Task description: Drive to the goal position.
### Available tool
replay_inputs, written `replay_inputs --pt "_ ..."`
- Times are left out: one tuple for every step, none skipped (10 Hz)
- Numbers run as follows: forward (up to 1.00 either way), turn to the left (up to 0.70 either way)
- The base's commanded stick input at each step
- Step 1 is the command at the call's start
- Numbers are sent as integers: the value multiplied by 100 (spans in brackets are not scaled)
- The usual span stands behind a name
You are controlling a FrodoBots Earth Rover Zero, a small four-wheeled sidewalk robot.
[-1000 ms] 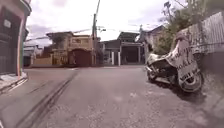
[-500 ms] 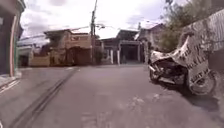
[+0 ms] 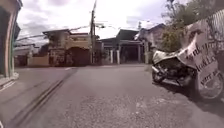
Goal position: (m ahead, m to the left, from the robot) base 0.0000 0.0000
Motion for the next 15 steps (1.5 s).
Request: replay_inputs --pt "70 1" --pt "70 1" --pt "70 1" --pt "70 1" --pt "70 1" --pt "70 1" --pt "70 1" --pt "70 1" --pt "70 1" --pt "70 1" --pt "70 1" --pt "70 1" --pt "70 1" --pt "70 -4" --pt "70 -18"
